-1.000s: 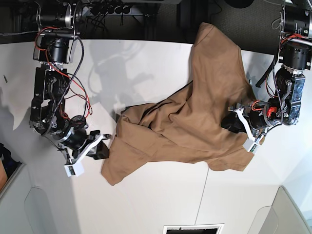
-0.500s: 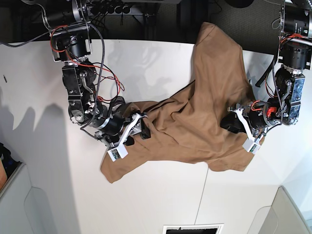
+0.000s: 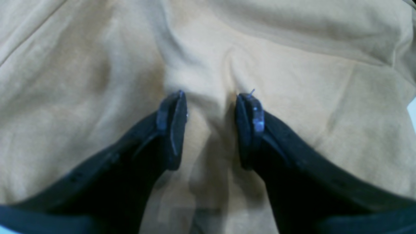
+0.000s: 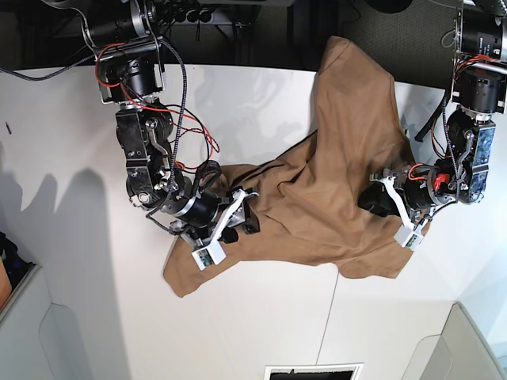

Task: Layout the t-shirt on the table in an organized manner, then fold the t-shirt properly
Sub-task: 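Drag the shirt with the right gripper outward while the left gripper holds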

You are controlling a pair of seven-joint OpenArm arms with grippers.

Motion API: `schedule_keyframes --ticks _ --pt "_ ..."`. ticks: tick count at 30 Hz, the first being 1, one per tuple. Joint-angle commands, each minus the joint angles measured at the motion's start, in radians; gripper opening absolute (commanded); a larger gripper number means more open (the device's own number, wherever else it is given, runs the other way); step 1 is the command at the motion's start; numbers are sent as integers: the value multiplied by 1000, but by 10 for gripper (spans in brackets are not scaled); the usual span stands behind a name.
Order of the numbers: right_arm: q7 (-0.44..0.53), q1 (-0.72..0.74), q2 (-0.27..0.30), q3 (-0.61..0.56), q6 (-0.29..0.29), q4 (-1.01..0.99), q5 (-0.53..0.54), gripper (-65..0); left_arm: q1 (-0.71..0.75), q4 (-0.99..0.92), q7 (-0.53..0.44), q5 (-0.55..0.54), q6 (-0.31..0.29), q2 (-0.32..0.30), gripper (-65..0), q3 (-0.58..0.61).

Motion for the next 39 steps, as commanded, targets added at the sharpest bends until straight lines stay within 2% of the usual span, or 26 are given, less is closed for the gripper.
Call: schedule_keyframes --ticks 1,5,8,11,15,16,20,24,32,39 --pt "24 27 0 2 -10 16 -6 -385 4 -8 76 58 16 -8 -366 6" --pt "34 27 0 2 -50 16 -39 -382 4 -8 82 58 16 -8 -366 6" --pt "33 27 0 1 -60 10 -43 -337 4 -8 84 58 16 -8 -366 6" --pt "34 27 -1 1 -45 -27 -42 -321 4 -8 83 58 16 -8 -366 6" --pt "33 27 -1 1 10 -80 -32 -324 3 -8 83 58 16 -8 -366 6" --pt "33 27 -1 1 21 -82 -27 -340 4 -8 83 58 16 -8 -366 6" --pt "32 27 -1 1 28 -72 -12 -520 4 -8 83 58 16 -8 -366 6" --pt "32 27 0 1 27 -55 -13 -650 4 -8 83 58 16 -8 -366 6" --pt "18 27 0 13 25 6 -13 -650 4 -8 82 58 16 -8 -366 6" --pt "-106 22 1 103 23 177 -13 -650 3 -8 82 73 16 -9 -366 6"
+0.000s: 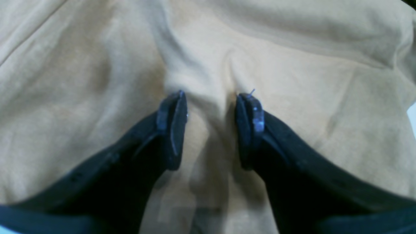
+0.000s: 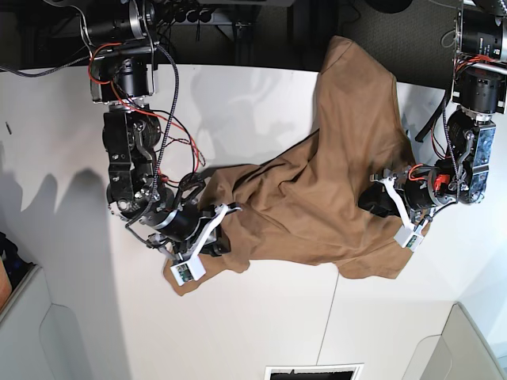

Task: Layout the t-shirt on the table in an organized manner, then fold the t-shirt properly
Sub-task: 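Drag the shirt with the right gripper outward while the left gripper holds, then swing the left gripper with its shirt fold toward the right gripper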

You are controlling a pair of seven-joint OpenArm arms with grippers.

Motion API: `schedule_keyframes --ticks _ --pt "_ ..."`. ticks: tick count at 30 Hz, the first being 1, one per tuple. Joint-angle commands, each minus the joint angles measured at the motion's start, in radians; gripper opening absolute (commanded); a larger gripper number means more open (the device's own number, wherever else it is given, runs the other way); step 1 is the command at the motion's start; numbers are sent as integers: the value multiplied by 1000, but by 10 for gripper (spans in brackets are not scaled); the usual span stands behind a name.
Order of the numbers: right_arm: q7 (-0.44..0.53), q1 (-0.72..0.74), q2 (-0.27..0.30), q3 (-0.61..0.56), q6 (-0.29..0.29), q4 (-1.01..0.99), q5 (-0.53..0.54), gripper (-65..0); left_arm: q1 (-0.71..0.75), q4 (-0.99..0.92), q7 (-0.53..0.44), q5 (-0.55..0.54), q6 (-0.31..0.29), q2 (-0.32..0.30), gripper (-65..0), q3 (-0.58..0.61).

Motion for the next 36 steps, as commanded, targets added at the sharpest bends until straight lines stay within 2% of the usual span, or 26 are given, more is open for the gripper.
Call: schedule_keyframes --ticks 1,6,10,17,23,27,30,32,36 --pt "6 25 0 18 3 35 14 -650 3 -9 80 70 16 -9 -366 6" --pt "-60 24 39 79 -13 64 18 -650 3 -9 80 75 16 -9 -366 6" --pt "-114 -2 88 125 -11 64 60 -650 3 -9 72 79 16 -9 -366 6" --pt "-121 -176 164 209 -11 154 151 -650 3 -12 49 106 16 -8 -366 6" --pt "-127 -379 166 291 26 332 237 -650 3 -16 40 108 16 -8 -366 6" --pt "-129 -484 166 306 31 412 277 -650 2 -16 40 108 20 -8 -366 6" --pt "-124 -517 166 306 31 430 283 -650 -13 -15 48 93 39 -9 -366 6" --pt "-117 -518 166 306 31 430 283 -650 -27 3 51 43 50 -14 -366 5" --pt "-106 -518 166 306 31 430 282 -650 -37 135 64 -41 45 -23 -366 5"
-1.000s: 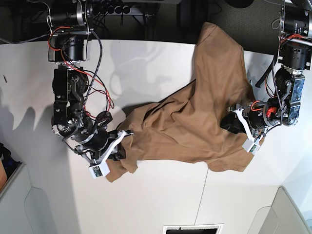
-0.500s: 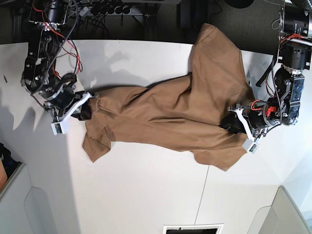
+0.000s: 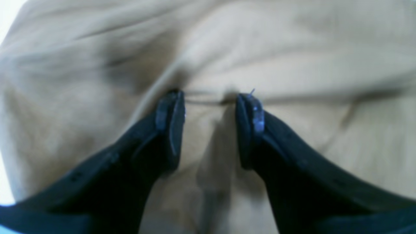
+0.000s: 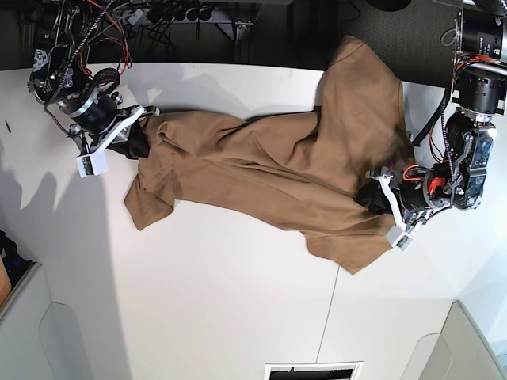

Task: Layout the t-shirt on the table in an organized manner, then fold the t-shirt properly
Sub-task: 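Swing the left gripper with its shirt fold toward the right gripper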

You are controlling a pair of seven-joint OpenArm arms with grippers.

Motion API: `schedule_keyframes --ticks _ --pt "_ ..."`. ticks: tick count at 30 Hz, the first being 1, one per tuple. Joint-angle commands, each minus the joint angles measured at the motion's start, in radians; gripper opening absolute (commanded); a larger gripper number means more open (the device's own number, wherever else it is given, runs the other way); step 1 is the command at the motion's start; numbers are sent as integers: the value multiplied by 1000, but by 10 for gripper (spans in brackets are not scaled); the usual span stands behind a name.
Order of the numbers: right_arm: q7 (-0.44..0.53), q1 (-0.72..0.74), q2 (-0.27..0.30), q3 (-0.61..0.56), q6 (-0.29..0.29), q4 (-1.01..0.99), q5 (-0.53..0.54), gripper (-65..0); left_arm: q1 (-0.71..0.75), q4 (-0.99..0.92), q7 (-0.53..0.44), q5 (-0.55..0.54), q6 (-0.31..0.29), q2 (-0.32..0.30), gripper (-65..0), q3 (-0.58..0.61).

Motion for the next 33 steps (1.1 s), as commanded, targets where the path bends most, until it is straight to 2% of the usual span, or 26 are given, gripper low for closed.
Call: schedule_keyframes --ticks 1,6,8,10,13,17,21,25,29,33 --pt "26 9 8 6 2 19 14 -650 -23 63 -13 -30 -7 -14 -366 -6" --pt "24 8 5 6 1 18 11 -650 -20 266 27 -109 -55 20 -367 27" --pt "12 7 5 6 1 16 -13 -650 -20 306 12 -98 -55 53 -407 86" --pt "6 5 5 6 1 16 -27 -650 -23 315 -27 -29 -54 106 -469 159" --pt "3 5 5 6 1 16 -31 -650 -26 300 -92 171 -18 210 -479 283" --pt "-1 2 -15 6 1 16 -47 -650 -63 238 -145 305 52 327 -479 428" --pt "-3 -3 -51 6 1 16 -64 -650 -106 132 -177 378 55 420 -479 507" --pt "0 -3 -58 6 2 16 -64 -650 -147 -1 -205 406 56 497 -479 518" --pt "-1 -3 -59 6 2 16 -64 -650 -185 -130 -220 421 56 532 -479 518" --pt "0 -2 -58 6 1 16 -60 -650 -195 -176 -220 421 74 531 -479 518"
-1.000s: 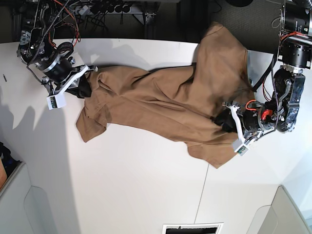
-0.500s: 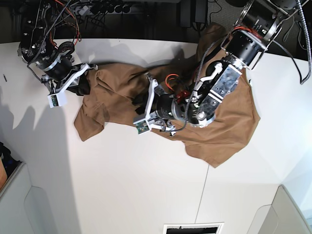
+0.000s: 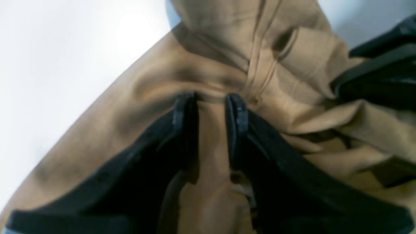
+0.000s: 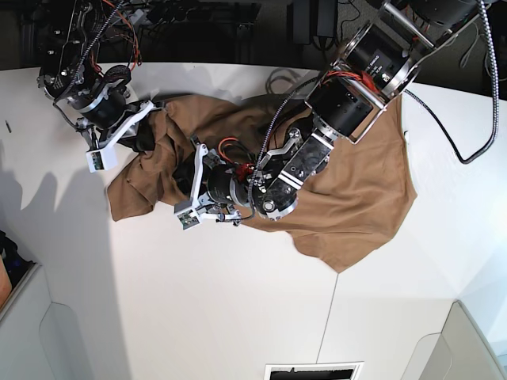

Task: Layout the t-shirt on the table in an organized manner, then fold the t-shirt properly
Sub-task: 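Swing the left gripper with its shirt fold toward the right gripper, then pull the shirt fold with the left gripper back across the shirt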

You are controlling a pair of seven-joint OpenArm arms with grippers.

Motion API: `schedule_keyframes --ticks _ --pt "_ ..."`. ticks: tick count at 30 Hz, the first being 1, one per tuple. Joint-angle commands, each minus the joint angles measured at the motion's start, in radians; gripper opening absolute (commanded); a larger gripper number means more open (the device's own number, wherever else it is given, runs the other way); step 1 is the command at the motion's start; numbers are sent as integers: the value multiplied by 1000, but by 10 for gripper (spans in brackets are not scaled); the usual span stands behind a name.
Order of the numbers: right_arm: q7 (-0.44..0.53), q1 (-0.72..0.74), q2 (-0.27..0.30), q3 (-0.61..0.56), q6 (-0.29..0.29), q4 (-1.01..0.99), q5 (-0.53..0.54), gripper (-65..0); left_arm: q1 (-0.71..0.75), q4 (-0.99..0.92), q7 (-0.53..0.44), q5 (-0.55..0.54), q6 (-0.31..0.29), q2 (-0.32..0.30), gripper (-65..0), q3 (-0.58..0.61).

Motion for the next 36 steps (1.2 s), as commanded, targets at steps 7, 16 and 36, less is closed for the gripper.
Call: schedule_keyframes --ticks 7,16,36 --pt "22 10 5 3 2 16 47 -573 -16 -3 46 35 20 -2 -479 -1" --pt "22 11 4 3 2 16 84 -472 -16 -3 47 35 19 -2 -479 -1" --pt "16 16 -1 3 2 18 84 -647 -16 -3 47 36 19 -7 -479 -1"
